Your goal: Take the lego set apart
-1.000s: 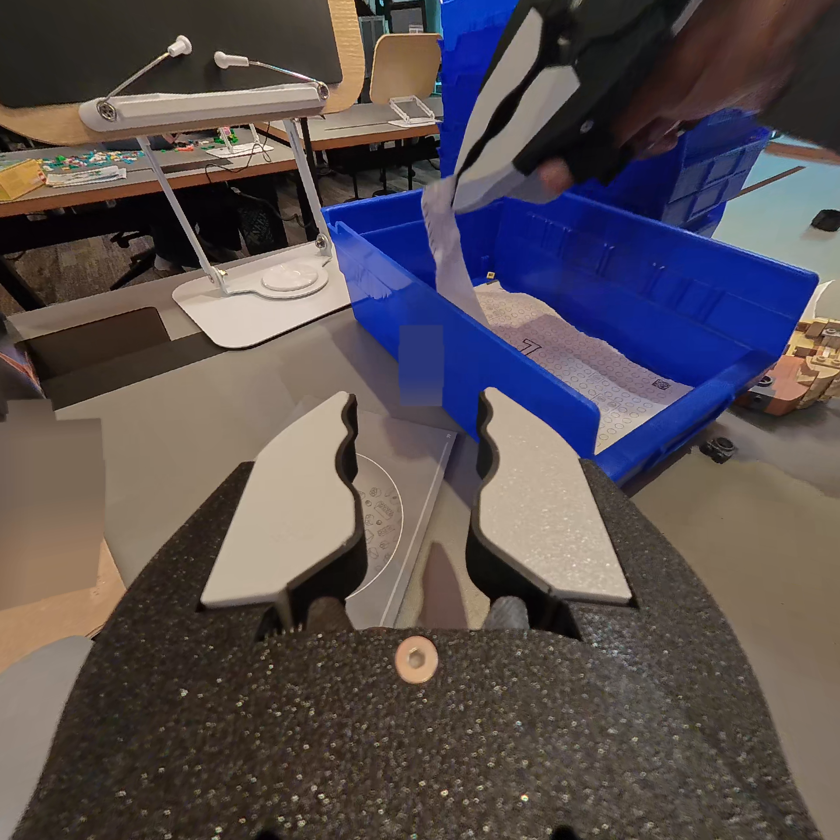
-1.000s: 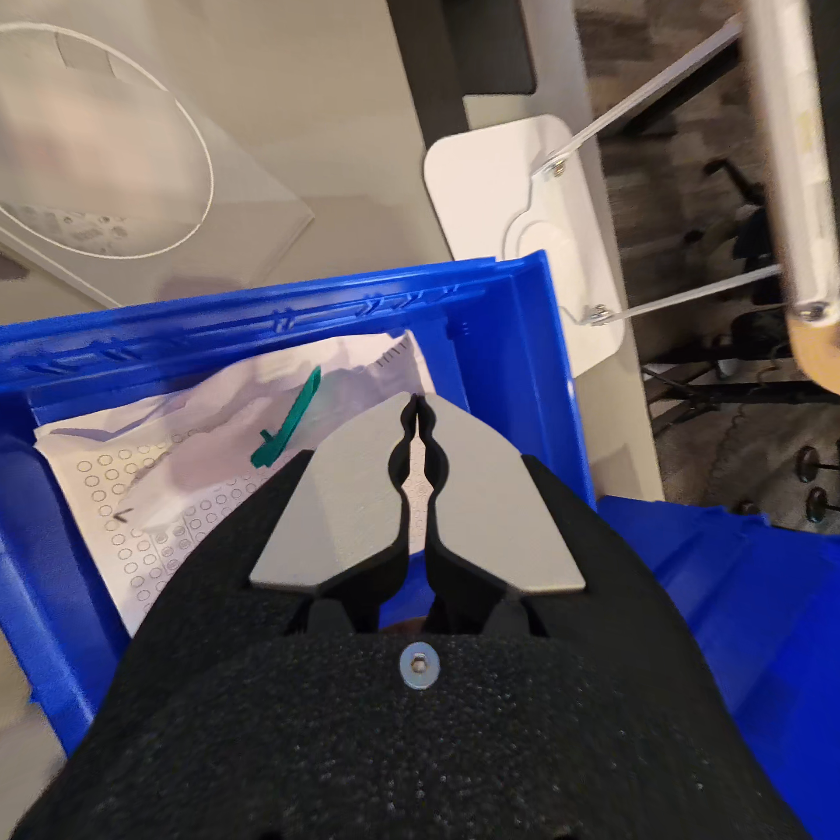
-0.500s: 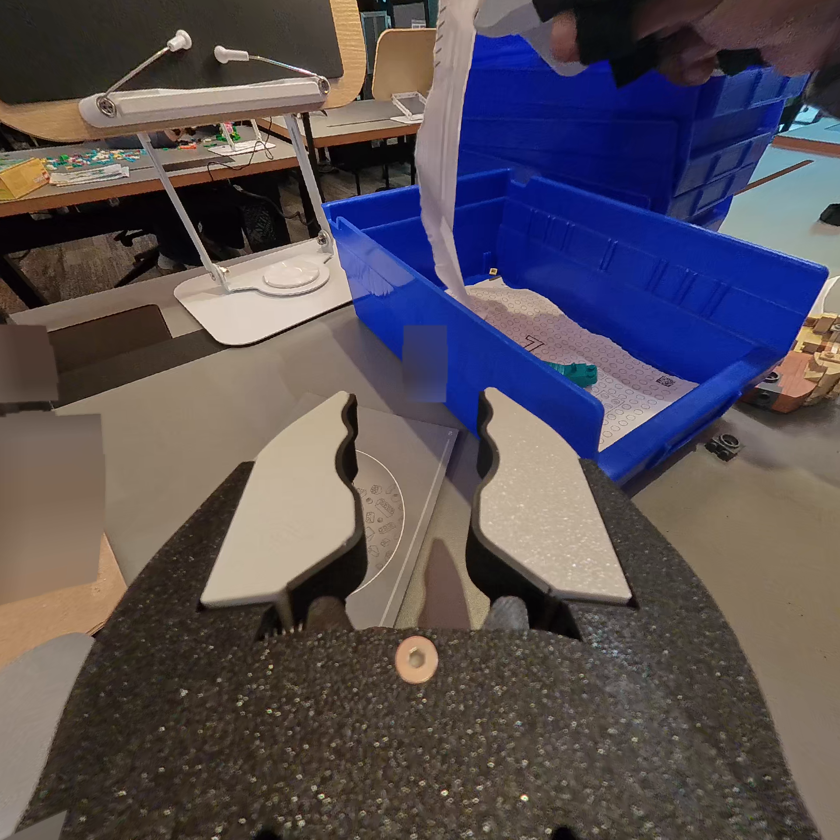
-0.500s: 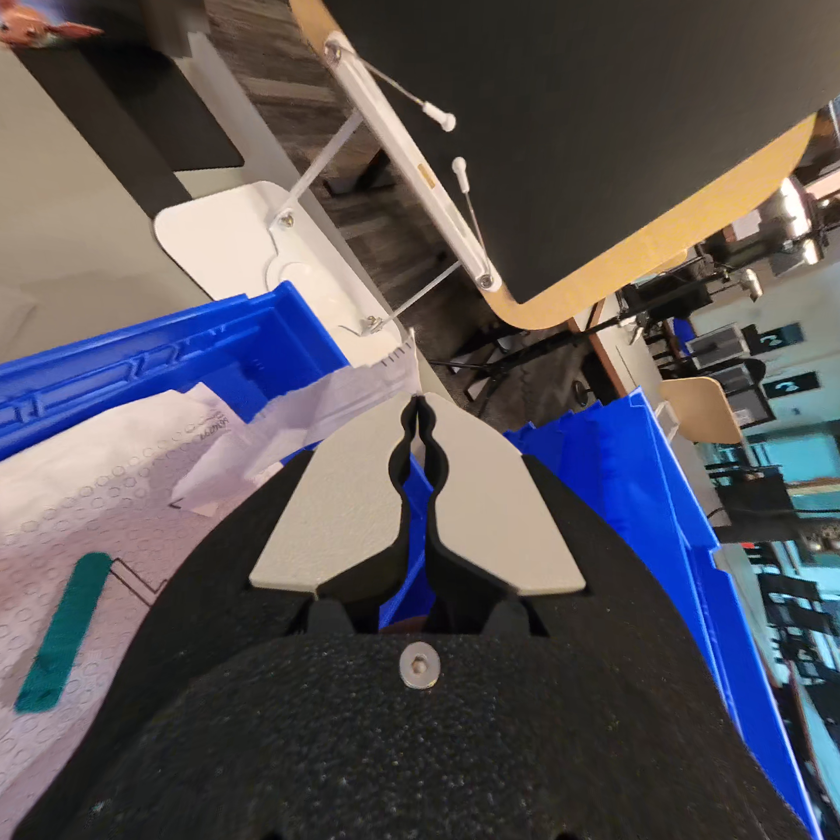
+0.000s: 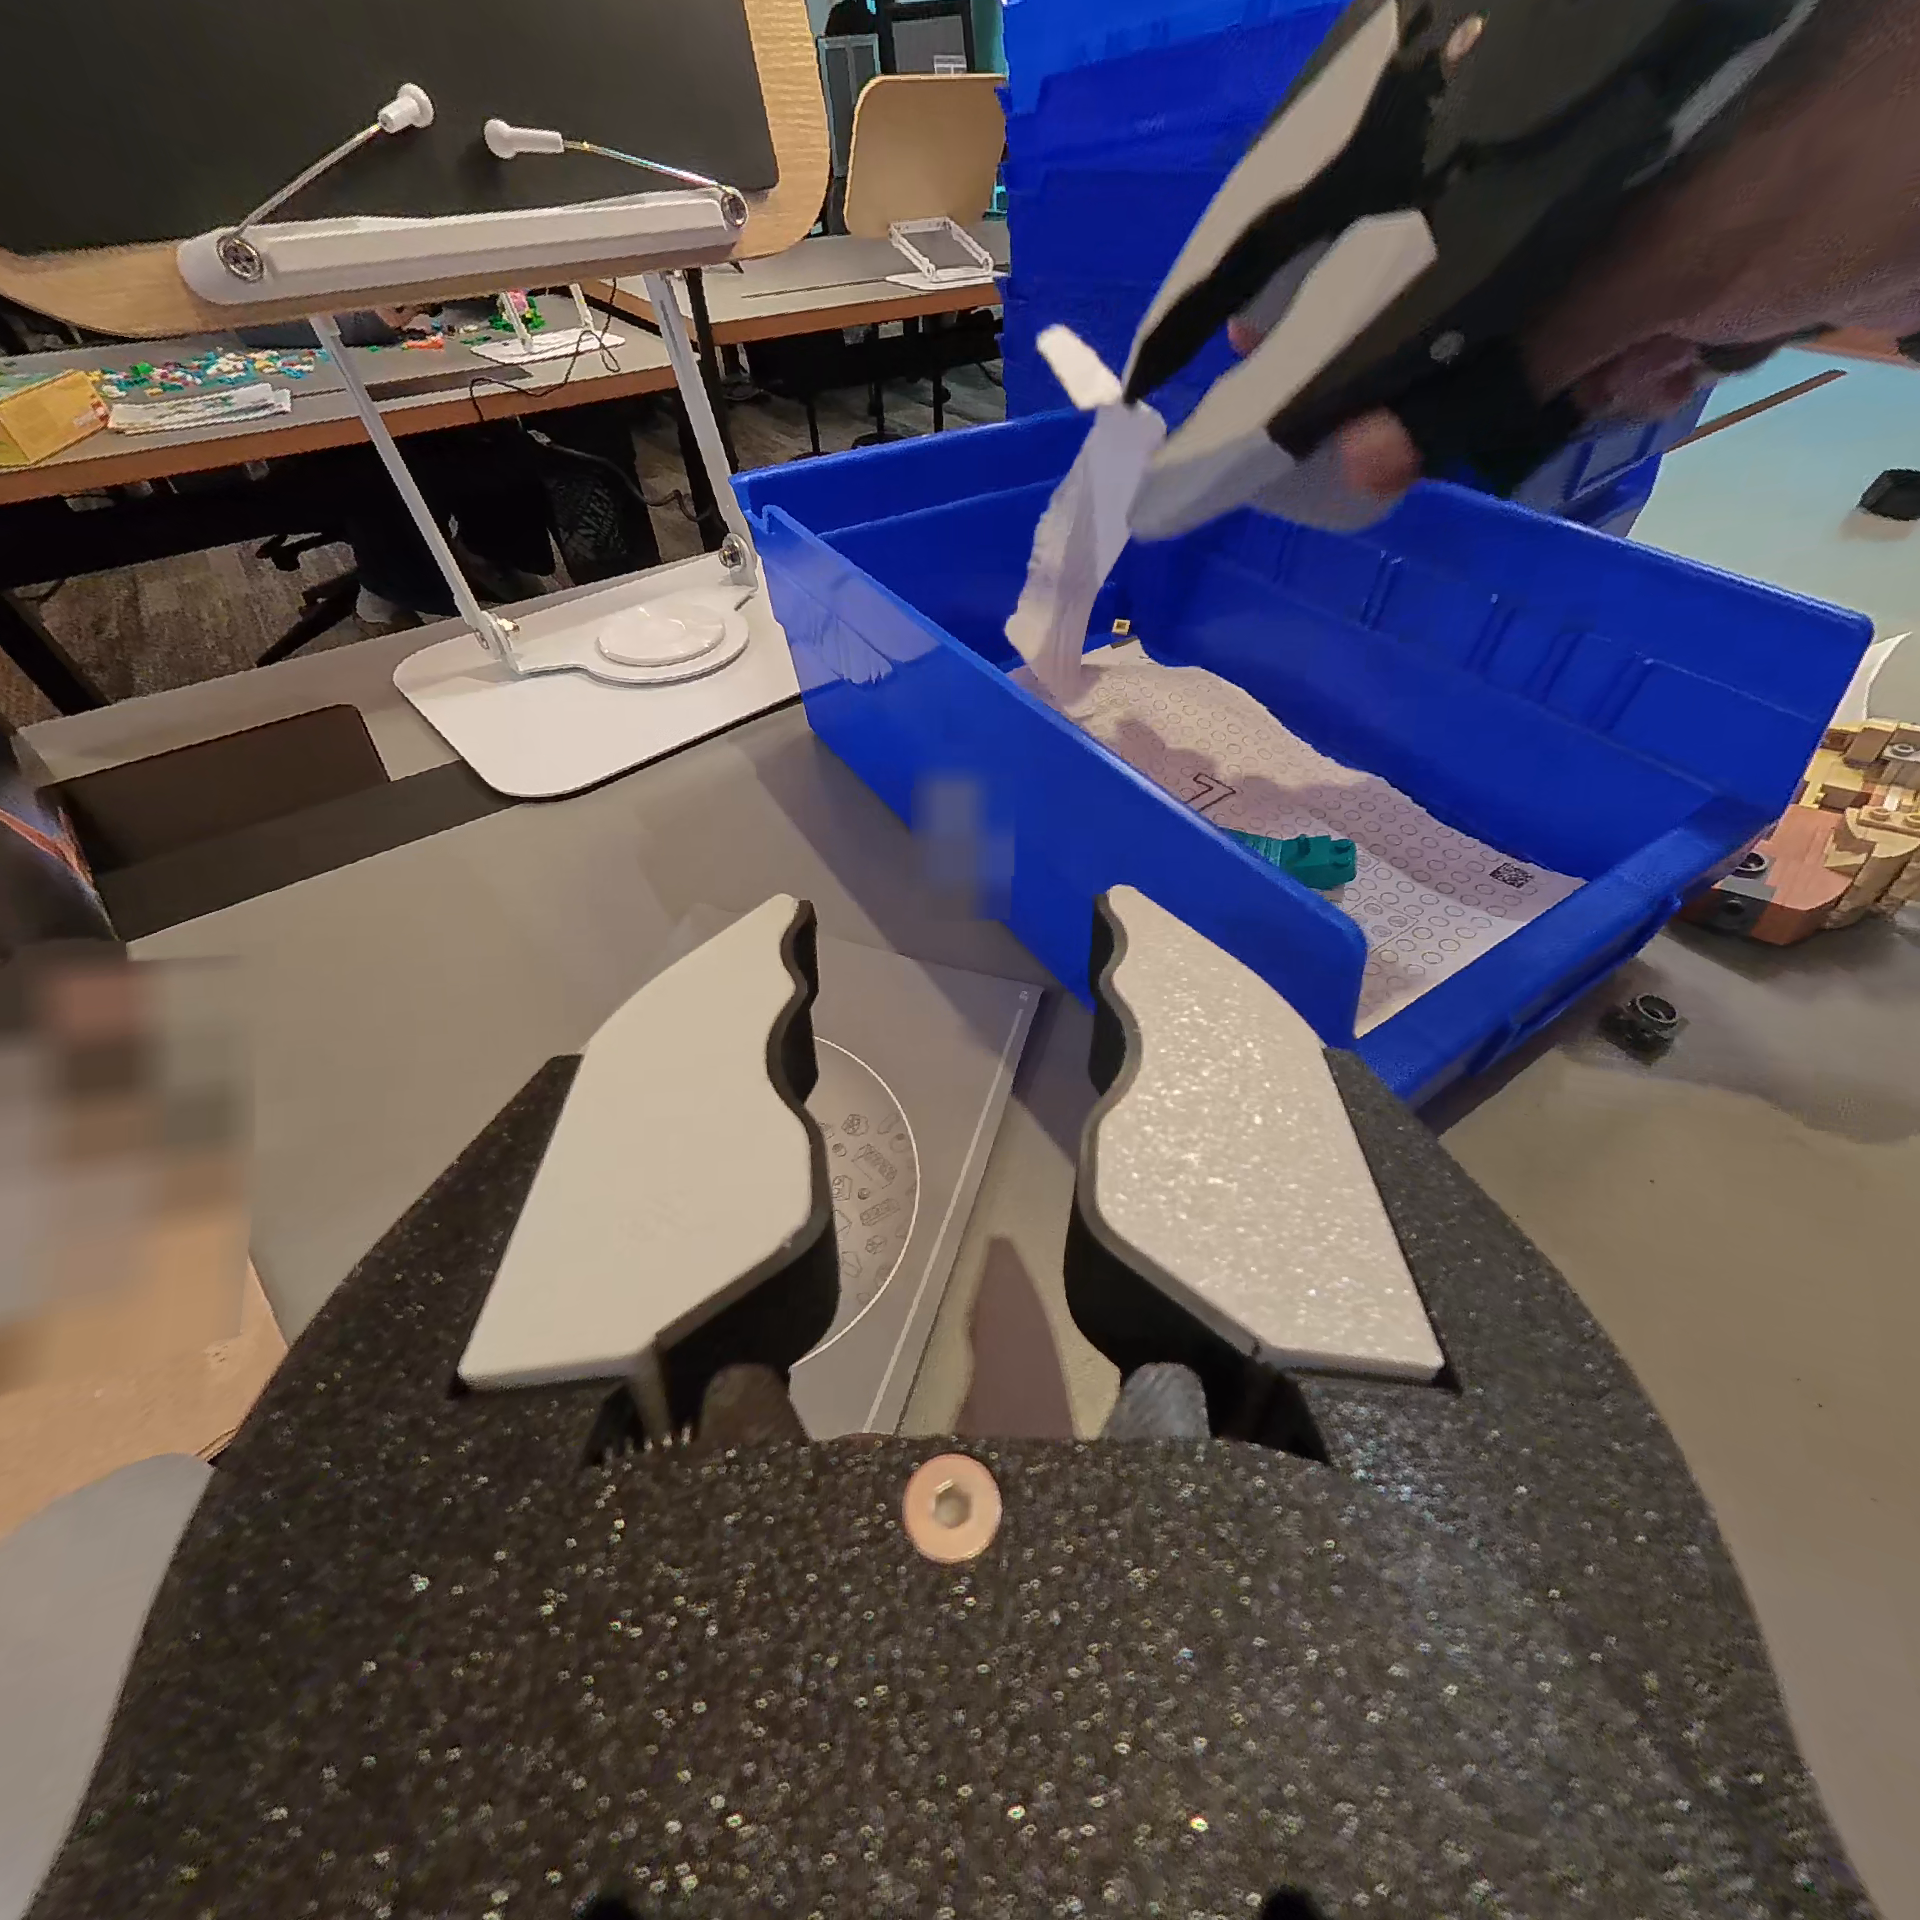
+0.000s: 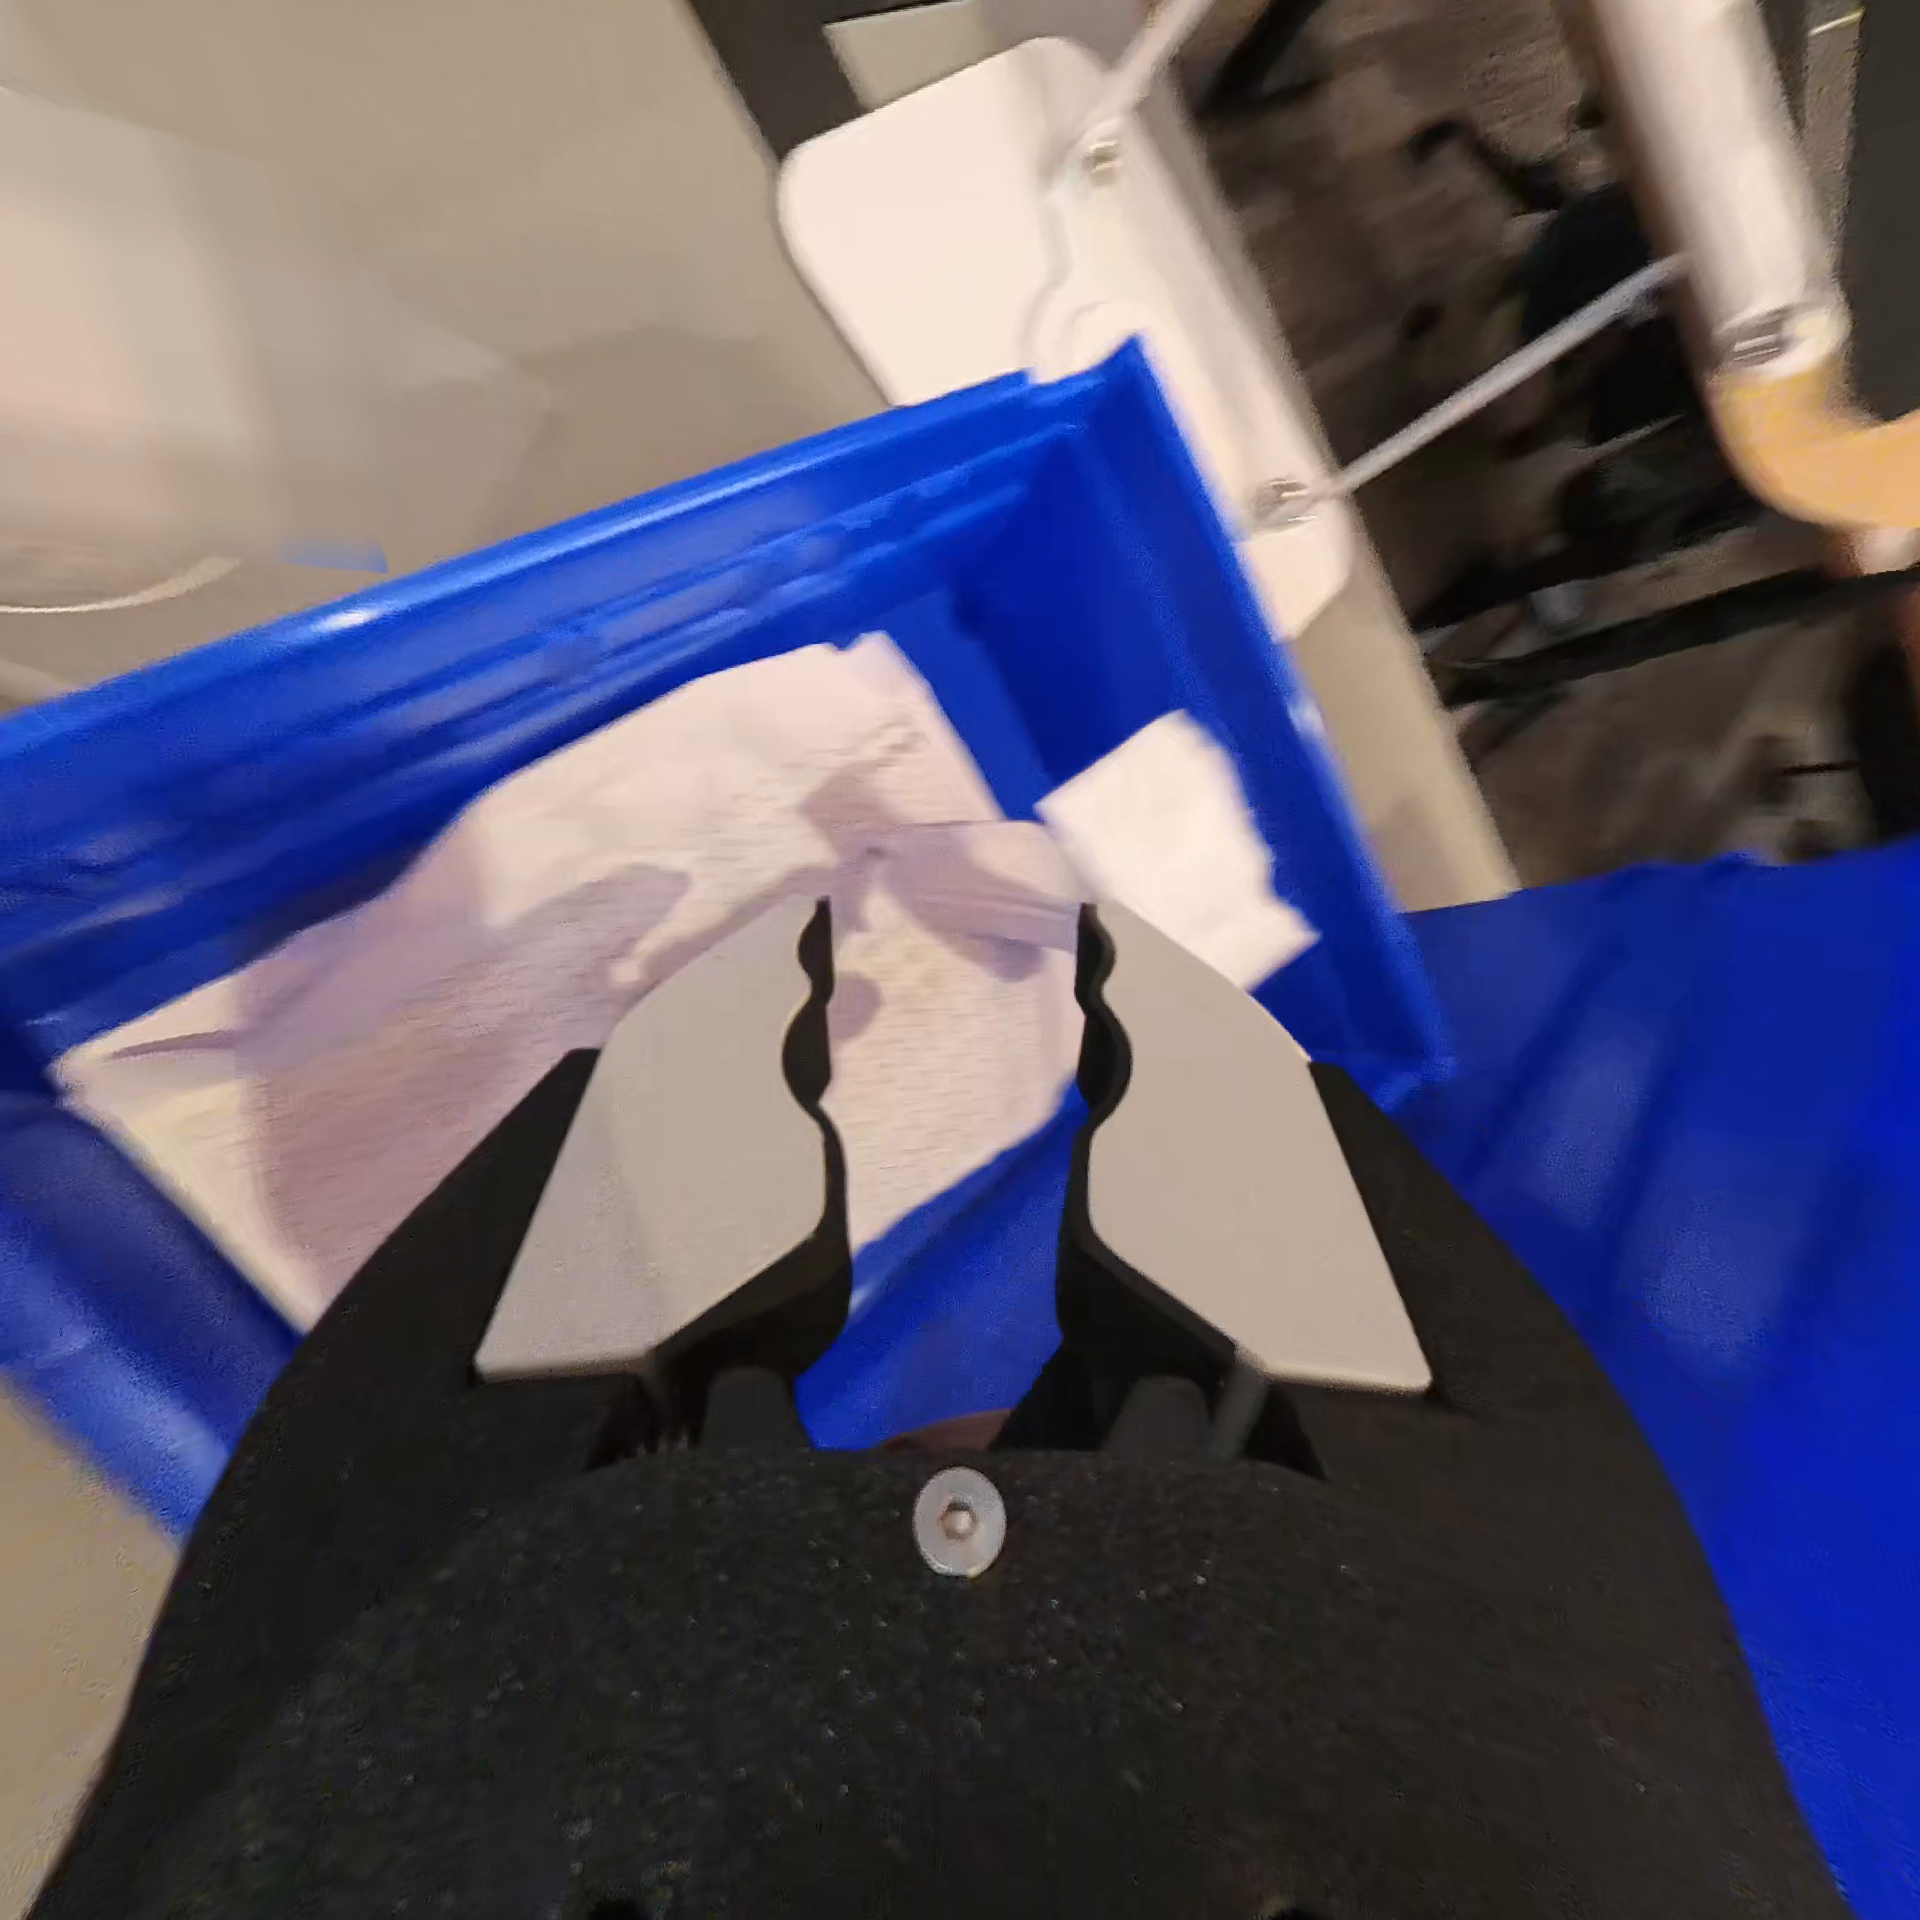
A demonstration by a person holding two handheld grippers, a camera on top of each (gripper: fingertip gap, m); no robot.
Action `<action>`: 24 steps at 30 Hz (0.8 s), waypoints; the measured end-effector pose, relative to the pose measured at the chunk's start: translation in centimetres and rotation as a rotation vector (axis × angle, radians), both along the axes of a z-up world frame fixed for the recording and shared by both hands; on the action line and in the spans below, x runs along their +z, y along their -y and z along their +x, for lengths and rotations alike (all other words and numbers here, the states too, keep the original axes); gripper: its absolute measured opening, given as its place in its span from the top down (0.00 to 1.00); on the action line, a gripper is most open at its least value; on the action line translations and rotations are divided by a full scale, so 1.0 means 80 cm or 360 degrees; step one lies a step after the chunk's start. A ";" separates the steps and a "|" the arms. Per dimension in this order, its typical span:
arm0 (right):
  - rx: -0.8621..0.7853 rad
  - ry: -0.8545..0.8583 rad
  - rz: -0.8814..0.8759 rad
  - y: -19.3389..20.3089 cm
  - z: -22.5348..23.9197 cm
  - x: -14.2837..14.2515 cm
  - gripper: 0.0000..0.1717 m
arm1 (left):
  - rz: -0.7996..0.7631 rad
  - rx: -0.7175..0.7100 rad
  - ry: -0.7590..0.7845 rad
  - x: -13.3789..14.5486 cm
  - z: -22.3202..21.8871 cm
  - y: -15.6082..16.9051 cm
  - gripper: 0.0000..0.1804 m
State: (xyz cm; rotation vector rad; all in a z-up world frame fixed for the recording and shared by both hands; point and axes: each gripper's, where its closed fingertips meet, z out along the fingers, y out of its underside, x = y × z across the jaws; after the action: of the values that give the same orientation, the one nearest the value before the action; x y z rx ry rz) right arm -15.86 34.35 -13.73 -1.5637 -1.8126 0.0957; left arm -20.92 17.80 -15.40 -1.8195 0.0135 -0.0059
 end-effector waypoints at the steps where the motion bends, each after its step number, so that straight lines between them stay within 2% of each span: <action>1: 0.0031 0.0016 -0.0102 0.017 0.002 -0.011 0.74 | 0.0001 -0.0003 -0.0001 0.000 0.001 0.000 0.72; 8: 0.0172 0.0259 -0.0566 0.099 0.018 -0.093 0.67 | -0.0012 -0.0008 -0.0017 -0.003 0.004 0.000 0.72; 13: 0.0168 0.0334 -0.0664 0.122 0.014 -0.121 0.67 | -0.0011 -0.0004 -0.0011 -0.003 0.003 0.000 0.72; 15: 0.0142 0.0361 -0.0634 0.121 0.011 -0.128 0.70 | -0.0011 -0.0006 -0.0017 -0.003 0.003 0.000 0.72; 19: 0.0135 0.0383 -0.0586 0.119 0.006 -0.134 0.92 | -0.0004 -0.0002 -0.0011 -0.001 0.002 0.001 0.72; 21: 0.0136 0.0360 -0.0528 0.114 0.005 -0.125 0.95 | 0.0004 0.0001 -0.0005 0.001 0.001 0.001 0.72; 24: 0.0113 0.0194 -0.0539 0.104 -0.002 -0.088 0.97 | 0.0011 -0.0001 -0.0003 0.003 0.002 0.002 0.72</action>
State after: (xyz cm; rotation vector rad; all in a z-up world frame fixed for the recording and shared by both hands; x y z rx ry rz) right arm -15.99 26.03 -20.78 -1.7673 -2.0281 0.3644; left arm -20.79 17.68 -15.17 -1.8127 0.0155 -0.0044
